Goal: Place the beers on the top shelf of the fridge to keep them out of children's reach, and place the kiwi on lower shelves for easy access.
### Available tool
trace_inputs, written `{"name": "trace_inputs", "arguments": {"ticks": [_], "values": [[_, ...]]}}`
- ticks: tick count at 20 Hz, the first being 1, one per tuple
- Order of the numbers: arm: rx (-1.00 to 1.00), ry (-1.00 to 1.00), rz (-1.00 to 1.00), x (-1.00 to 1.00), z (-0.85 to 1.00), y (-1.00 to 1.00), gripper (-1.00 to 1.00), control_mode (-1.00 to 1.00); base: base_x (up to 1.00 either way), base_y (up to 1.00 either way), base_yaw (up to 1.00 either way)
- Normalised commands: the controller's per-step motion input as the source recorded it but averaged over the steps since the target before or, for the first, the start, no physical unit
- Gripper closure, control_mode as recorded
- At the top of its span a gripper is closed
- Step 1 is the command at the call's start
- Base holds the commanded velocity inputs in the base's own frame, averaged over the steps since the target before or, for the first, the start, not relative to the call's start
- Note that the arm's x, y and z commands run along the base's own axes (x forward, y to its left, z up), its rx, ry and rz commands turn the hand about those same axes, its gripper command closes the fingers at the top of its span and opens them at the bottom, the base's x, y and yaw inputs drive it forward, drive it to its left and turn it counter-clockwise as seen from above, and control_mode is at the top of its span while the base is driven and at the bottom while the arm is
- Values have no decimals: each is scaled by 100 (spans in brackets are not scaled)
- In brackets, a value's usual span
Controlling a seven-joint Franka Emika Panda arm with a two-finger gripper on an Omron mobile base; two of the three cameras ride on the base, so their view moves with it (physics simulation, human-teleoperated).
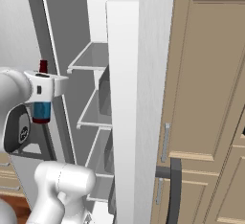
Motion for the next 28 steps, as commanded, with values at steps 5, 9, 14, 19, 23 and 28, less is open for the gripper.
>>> {"name": "trace_inputs", "arguments": {"ticks": [5,9,14,19,23,28], "values": [[0,-1,0,18,10,-1,100,-100,0,0,0],[0,-6,0,19,12,-4,100,-100,0,0,0],[0,-3,0,25,20,-7,100,-100,0,0,0],[0,0,0,30,29,-14,100,-100,0,0,0],[-1,0,0,24,31,-17,100,-100,0,0,0],[0,-6,0,21,16,-15,100,-100,0,0,0]]}}
